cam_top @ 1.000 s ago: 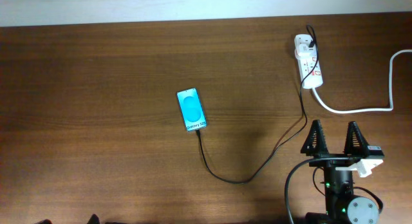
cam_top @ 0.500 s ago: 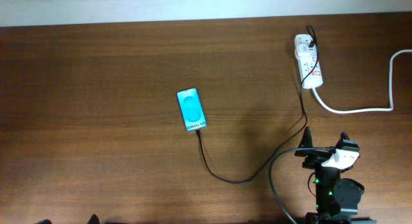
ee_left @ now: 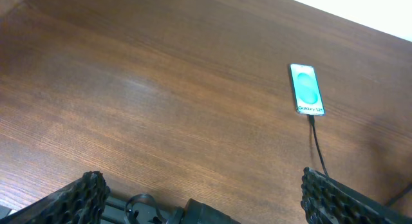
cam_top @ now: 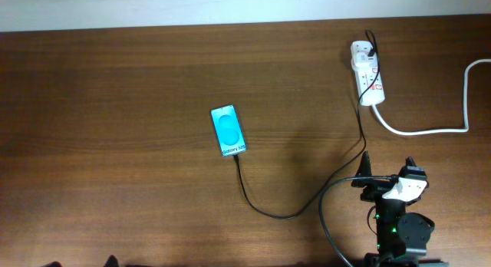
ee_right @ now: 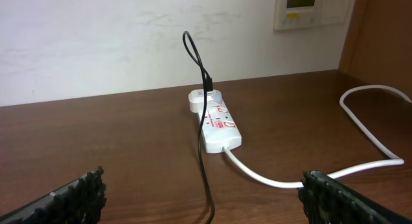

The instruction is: Plug charger to phone and switch on socket

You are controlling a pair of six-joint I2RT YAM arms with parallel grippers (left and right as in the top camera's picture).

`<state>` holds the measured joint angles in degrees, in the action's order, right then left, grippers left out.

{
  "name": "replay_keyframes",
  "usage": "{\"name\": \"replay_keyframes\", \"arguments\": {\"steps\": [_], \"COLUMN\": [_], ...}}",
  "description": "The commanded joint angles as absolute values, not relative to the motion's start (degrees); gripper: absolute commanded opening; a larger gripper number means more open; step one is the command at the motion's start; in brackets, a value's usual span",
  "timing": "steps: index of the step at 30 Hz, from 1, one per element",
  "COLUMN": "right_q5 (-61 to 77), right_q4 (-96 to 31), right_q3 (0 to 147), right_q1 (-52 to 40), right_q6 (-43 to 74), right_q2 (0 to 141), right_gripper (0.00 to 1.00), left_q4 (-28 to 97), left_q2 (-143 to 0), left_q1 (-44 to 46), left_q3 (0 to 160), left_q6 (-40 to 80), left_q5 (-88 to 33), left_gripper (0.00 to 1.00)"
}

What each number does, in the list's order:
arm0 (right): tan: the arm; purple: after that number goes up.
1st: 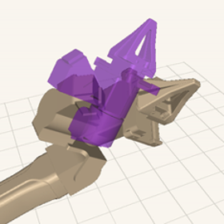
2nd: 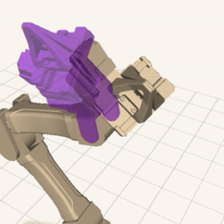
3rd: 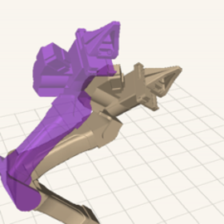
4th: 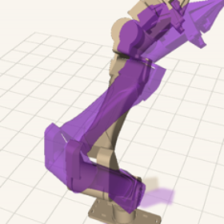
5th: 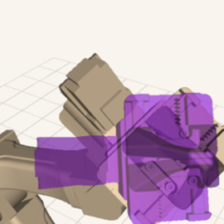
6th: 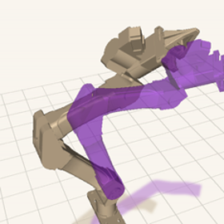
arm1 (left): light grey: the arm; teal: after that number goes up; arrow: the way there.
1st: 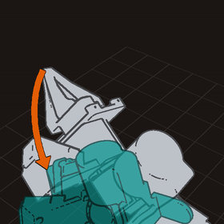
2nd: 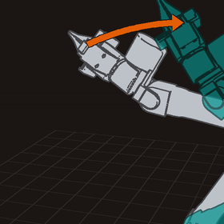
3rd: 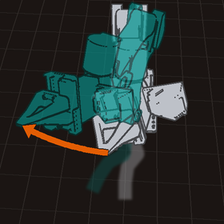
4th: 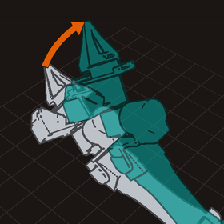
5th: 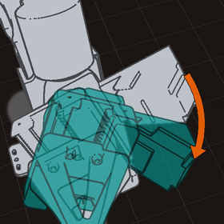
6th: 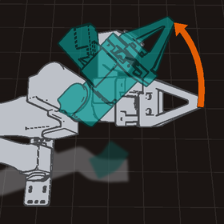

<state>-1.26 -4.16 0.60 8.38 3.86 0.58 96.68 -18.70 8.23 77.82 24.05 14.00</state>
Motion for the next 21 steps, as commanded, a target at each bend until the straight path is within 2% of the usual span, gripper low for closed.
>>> {"name": "replay_keyframes", "arguments": {"steps": [1,14,18,21], "right_q5": [-0.89,-0.89,-0.89,-0.89], "right_q4": [-4.69,-4.69,-4.69,-4.69], "right_q3": [0.32,0.32,0.32,0.32], "right_q1": [8.71,8.71,8.71,8.71], "right_q6": [3.4,3.4,3.42,3.42], "right_q2": [0.34,0.36,0.36,0.36], "right_gripper": [0.98,0.98,0.98,0.98], "left_q4": [96.68,96.18,85.45,75.85], "left_q2": [-18.74,-18.65,-16.62,-9.13], "left_q1": [8.14,7.99,4.73,3.49], "left_q3": [77.87,77.67,75.77,64.49], "left_q6": [24.8,24.8,21.65,20.86], "left_q5": [14.81,15.92,15.68,15.25], "left_gripper": [0.99,0.99,0.99,0.99]}}
